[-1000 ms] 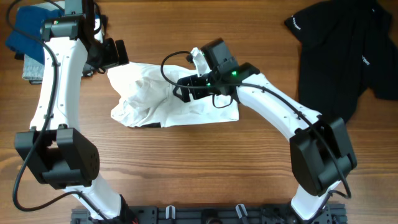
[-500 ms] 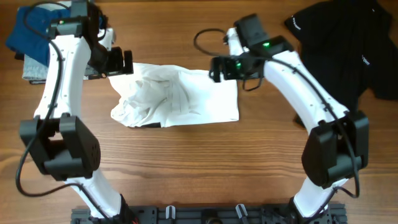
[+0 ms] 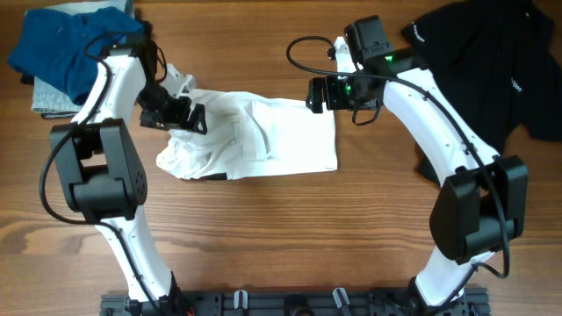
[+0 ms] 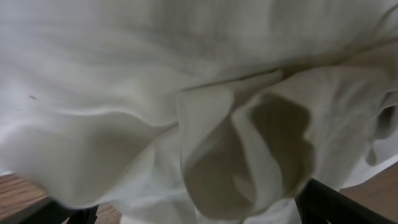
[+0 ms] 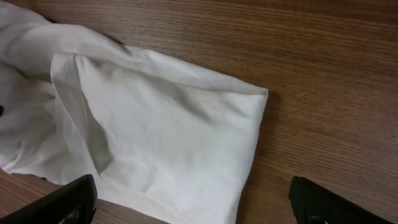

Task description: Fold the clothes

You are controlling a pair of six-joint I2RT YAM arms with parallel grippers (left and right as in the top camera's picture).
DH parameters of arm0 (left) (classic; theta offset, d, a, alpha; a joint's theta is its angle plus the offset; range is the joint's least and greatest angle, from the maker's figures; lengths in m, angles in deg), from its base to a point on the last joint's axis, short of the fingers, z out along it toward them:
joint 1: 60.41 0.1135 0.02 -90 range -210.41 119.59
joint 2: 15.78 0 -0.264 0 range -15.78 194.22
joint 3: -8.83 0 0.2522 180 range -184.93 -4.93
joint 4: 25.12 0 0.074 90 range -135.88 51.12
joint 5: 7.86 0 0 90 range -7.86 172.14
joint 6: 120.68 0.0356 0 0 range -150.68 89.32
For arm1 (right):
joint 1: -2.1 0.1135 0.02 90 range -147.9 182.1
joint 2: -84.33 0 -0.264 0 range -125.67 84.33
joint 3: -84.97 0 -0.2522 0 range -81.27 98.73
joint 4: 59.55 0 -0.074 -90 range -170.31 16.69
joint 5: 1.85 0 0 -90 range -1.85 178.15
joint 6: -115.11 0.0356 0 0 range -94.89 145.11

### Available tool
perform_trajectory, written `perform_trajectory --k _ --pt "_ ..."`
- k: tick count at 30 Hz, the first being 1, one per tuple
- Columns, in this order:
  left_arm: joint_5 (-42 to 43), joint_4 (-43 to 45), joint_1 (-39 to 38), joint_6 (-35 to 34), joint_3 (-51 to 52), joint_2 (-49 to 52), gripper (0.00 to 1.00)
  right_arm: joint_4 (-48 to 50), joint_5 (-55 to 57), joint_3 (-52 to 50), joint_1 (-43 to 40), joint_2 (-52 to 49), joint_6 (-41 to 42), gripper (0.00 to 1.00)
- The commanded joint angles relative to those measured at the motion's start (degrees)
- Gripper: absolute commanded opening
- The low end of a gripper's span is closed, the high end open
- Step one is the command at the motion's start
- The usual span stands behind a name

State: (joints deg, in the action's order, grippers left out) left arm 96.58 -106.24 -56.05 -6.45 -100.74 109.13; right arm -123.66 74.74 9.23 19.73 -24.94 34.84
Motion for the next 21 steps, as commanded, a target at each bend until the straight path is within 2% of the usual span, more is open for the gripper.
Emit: perform_trajectory --k 1,2,6,7,9,10,11,13,14,15,16,17,21 --pt "-5.5 2.6 0.3 -2.1 4.1 1.2 1.0 -0.2 0.6 0.8 0.1 -0.8 -0.9 1.0" --pt "-6.3 3.9 0.3 -4.2 5.4 1.2 1.0 0.0 0.6 0.8 0.1 -0.8 -0.8 1.0" --pt "-1.2 9.1 0.3 -5.8 10.6 1.2 1.0 0.1 0.6 0.8 0.1 -0.8 -0.8 1.0" --pt "0.8 10.3 0.3 -7.2 11.9 1.2 0.97 0.1 0.6 0.8 0.1 -0.8 -0.7 1.0" --pt "5.8 10.8 0.3 -7.2 13.3 1.2 0.56 0.1 0.6 0.8 0.1 -0.8 -0.6 1.0" --pt "7.7 10.4 0.3 -7.2 13.4 1.2 0.09 0.1 0.6 0.8 0.1 -0.8 -0.5 0.97" --pt "8.7 9.9 0.3 -7.2 13.4 1.2 0.04 0.1 0.6 0.8 0.1 -0.8 -0.5 0.93" --pt "8.9 8.9 0.3 -8.2 13.4 1.2 0.04 0.1 0.6 0.8 0.1 -0.8 -0.3 0.77" --pt "9.0 8.2 0.3 -8.7 13.3 1.1 0.04 0.1 0.6 0.8 0.1 -0.8 0.5 0.66" --pt "9.2 7.1 0.4 -8.7 13.1 0.7 0.04 0.2 0.4 0.7 0.1 -0.8 1.5 0.31" --pt "9.2 6.3 0.4 -8.7 12.9 0.2 0.04 0.6 -0.3 0.4 0.1 -0.9 2.5 0.08" --pt "9.2 5.5 0.4 -8.7 12.6 -1.0 0.04 1.7 -2.3 -0.4 0.2 -1.0 2.5 0.04" --pt "9.1 5.2 0.4 -10.0 12.4 -7.0 0.04 6.9 -7.7 -6.1 0.1 -1.2 2.3 0.04"
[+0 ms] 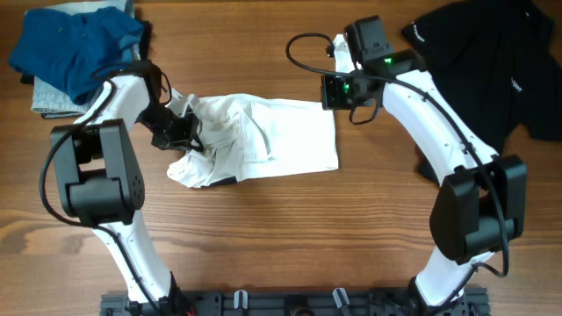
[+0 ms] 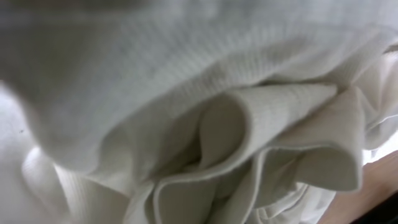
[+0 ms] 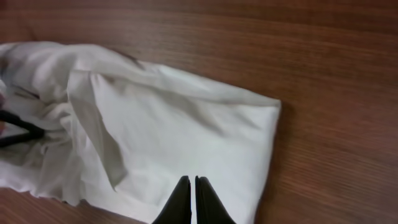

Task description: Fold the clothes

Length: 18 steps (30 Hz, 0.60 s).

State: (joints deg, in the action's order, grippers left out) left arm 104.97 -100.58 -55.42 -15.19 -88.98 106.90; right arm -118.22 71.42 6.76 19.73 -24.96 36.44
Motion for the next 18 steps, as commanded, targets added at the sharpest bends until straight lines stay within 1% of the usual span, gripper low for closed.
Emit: perform_trajectory --k 1,8,11,13,14,15,16,18 --pt "0.7 -0.5 -0.3 -1.2 0.7 -6.1 0.04 3.2 -6.0 -5.5 0.1 -1.2 0.7 0.04" --pt "0.7 -0.9 -0.3 -1.6 0.7 -14.9 0.04 11.6 -7.1 -16.5 0.1 -3.4 4.1 0.04" --pt "0.7 -0.9 -1.3 -2.4 0.7 -20.5 0.04 13.7 -7.3 -17.4 0.2 -6.7 5.4 0.04" --pt "0.8 -0.6 -3.8 -2.5 0.7 -23.8 0.04 14.4 -8.0 -17.4 0.2 -9.1 5.4 0.04" --pt "0.7 0.0 -6.3 -2.8 0.7 -24.5 0.04 14.5 -8.9 -17.4 0.2 -10.2 5.3 0.04" --pt "0.7 1.2 -9.2 -3.9 0.7 -24.5 0.04 14.5 -9.4 -17.4 0.2 -10.8 5.4 0.04" --pt "0.7 3.9 -13.9 -4.7 0.7 -23.2 0.04 14.5 -10.0 -17.4 0.2 -10.8 5.4 0.04" --pt "0.5 8.2 -18.2 -7.5 0.7 -21.0 0.04 14.6 -10.2 -17.4 0.2 -10.8 5.4 0.04"
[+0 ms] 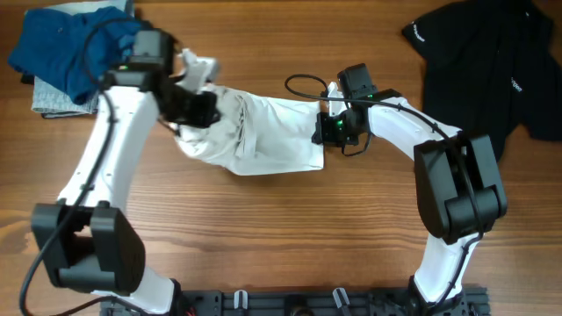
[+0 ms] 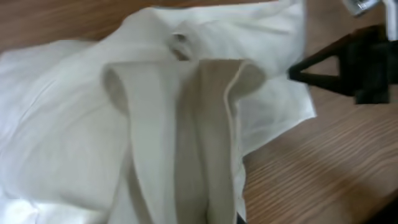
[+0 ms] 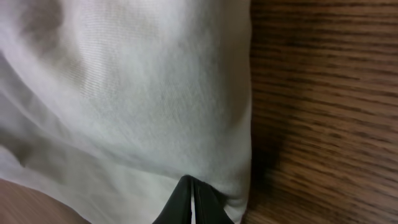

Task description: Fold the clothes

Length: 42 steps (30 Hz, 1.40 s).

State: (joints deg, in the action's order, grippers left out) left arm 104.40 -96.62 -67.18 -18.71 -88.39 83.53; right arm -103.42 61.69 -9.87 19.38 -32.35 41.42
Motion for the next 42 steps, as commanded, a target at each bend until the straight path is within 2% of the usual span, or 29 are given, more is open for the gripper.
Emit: perform_trajectory --k 1,4,7,9,10,13,16,20,21,22,23,24,27,31,34,37,40,42 --pt "1.0 5.6 -7.7 -5.2 0.1 3.3 0.04 -0.2 -0.5 -0.8 0.5 -3.4 0.4 0.04" --pt "1.1 10.3 -11.8 -8.7 0.1 6.9 0.06 -0.1 -0.7 -0.7 0.5 -3.4 0.4 0.04" --pt "1.1 15.4 -16.5 -11.3 0.1 10.8 0.12 -0.1 -0.7 -0.7 0.5 -3.4 0.4 0.05" --pt "1.0 18.6 -19.8 -12.2 0.1 13.4 0.27 0.0 -0.7 -0.7 0.5 -3.4 0.4 0.04" --pt "0.6 19.4 -20.6 -13.0 0.1 14.1 0.28 0.1 -0.7 -0.7 0.5 -3.4 0.4 0.04" --pt "0.4 21.3 -22.7 -14.4 0.1 16.0 0.23 -0.5 -0.7 1.9 -0.5 -0.9 0.4 0.04" --pt "-0.2 21.6 -23.1 -15.8 0.1 16.9 0.11 -0.7 -0.6 7.5 -5.2 8.7 3.4 0.04" --pt "-0.2 22.0 -23.1 -15.9 0.1 17.0 0.1 -0.7 0.0 12.6 -13.4 20.0 4.8 0.04" --pt "-0.2 22.2 -23.1 -15.9 0.1 17.0 0.13 -0.7 0.0 13.0 -15.1 21.7 4.8 0.04" --pt "-0.2 22.4 -23.2 -15.9 0.1 17.0 0.23 -0.8 0.0 13.0 -17.0 23.4 4.9 0.05" --pt "-0.2 22.8 -23.4 -15.9 0.1 17.0 0.57 -1.5 -0.2 13.0 -19.5 25.4 4.8 0.05" --pt "-0.2 23.3 -23.6 -15.9 0.1 17.0 1.0 -2.5 -0.2 13.0 -21.0 26.4 4.8 0.06" --pt "1.1 24.7 -23.8 -15.9 -0.4 16.7 1.0 -5.5 -0.2 13.0 -23.3 26.9 4.3 0.08" --pt "6.3 21.4 -23.8 -15.9 -8.0 11.5 1.0 -6.3 -0.2 13.0 -23.3 26.9 3.2 0.1" --pt "6.2 20.2 -23.4 -15.9 -11.8 6.7 1.0 -6.5 0.0 13.0 -23.2 26.9 1.3 0.24" --pt "5.9 20.2 -21.9 -16.8 -14.2 1.2 1.0 -6.6 0.0 12.9 -23.2 26.1 0.3 0.34" --pt "1.3 19.9 -18.5 -22.2 -14.6 -4.0 1.0 -6.8 -1.5 12.9 -22.7 24.5 -0.1 0.44" --pt "-3.9 18.4 -12.9 -27.7 -14.6 -8.4 1.0 -6.8 -4.1 12.9 -20.2 22.4 -2.4 0.5"
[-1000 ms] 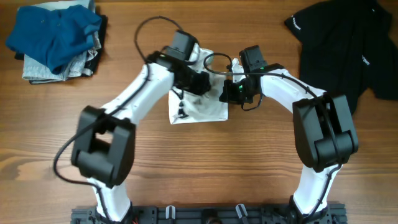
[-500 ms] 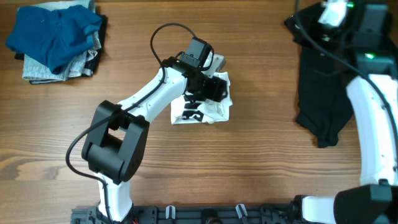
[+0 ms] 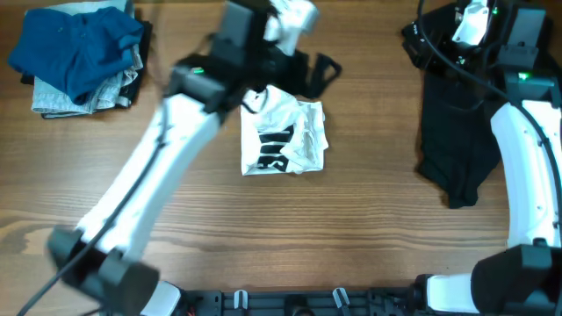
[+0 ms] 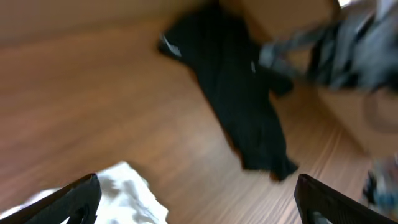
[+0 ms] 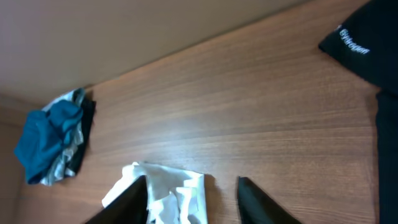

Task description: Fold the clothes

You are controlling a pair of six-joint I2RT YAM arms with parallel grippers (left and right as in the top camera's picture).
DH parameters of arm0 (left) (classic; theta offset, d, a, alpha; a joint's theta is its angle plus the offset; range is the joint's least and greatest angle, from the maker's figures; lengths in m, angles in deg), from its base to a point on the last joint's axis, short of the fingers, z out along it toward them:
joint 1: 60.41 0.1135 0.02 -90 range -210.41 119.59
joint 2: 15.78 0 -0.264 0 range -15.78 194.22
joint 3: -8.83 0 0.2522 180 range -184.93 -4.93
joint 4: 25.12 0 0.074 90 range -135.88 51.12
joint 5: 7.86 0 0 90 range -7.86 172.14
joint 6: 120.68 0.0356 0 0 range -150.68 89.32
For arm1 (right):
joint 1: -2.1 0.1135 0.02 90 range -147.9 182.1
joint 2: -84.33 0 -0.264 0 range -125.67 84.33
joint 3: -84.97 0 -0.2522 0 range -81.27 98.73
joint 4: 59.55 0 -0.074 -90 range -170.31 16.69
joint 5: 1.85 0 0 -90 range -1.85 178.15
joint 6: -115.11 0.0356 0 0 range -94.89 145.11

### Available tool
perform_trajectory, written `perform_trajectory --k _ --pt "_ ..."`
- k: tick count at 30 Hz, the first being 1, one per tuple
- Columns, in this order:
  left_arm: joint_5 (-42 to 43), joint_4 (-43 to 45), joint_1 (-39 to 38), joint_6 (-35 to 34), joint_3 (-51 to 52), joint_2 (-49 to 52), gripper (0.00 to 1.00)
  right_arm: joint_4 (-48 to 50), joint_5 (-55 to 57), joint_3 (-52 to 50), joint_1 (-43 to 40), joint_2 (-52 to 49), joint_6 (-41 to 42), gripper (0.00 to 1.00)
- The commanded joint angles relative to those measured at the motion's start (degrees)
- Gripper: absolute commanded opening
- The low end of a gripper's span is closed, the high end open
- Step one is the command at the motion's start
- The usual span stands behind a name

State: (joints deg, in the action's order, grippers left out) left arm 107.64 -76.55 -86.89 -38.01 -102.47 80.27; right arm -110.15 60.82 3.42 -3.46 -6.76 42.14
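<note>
A white shirt (image 3: 283,140) lies folded into a small rectangle at mid-table, with black print showing on top. My left gripper (image 3: 318,75) hovers above and behind it, open, with nothing between its fingers (image 4: 74,200). The left wrist view is blurred and shows a corner of the white shirt (image 4: 127,190). My right gripper (image 5: 194,199) is open and raised at the far right, looking across at the white shirt (image 5: 165,193). A black garment (image 3: 461,114) lies stretched out under the right arm.
A pile of blue and grey clothes (image 3: 79,53) sits at the far left corner, and shows as the blue pile (image 5: 53,143) in the right wrist view. The black garment (image 4: 242,112) reaches toward the table's front on the right.
Both grippers have let go of the white shirt and stand open, well away from it. The shirt is now a smaller folded shape with print showing. The black garment lies longer than before.
First the white shirt lay half spread, with my left gripper at its bunched left end and my right open above its right end. Then the right was shut over it. Then both held its ends, the left part raised. Now it lies folded, both grippers off.
</note>
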Motion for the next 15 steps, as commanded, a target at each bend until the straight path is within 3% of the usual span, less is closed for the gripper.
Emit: perform_trajectory --k 1,7,10,15 --pt "-8.9 -2.5 10.0 -10.3 -0.5 -6.8 1.0 -0.1 -3.7 -0.4 4.7 -4.3 -4.8 0.53" --pt "-10.3 -8.3 27.0 -11.8 -0.5 -9.4 1.0 3.1 -0.7 -0.4 23.7 -10.9 -12.5 0.65" --pt "-12.5 -12.3 32.5 -11.8 -0.3 -8.5 1.0 6.3 15.1 -0.4 36.2 -13.7 -12.0 0.68" --pt "-13.6 -16.7 38.0 -11.4 -0.3 -7.7 1.0 11.3 32.0 -0.4 47.0 -20.4 -11.9 0.68"
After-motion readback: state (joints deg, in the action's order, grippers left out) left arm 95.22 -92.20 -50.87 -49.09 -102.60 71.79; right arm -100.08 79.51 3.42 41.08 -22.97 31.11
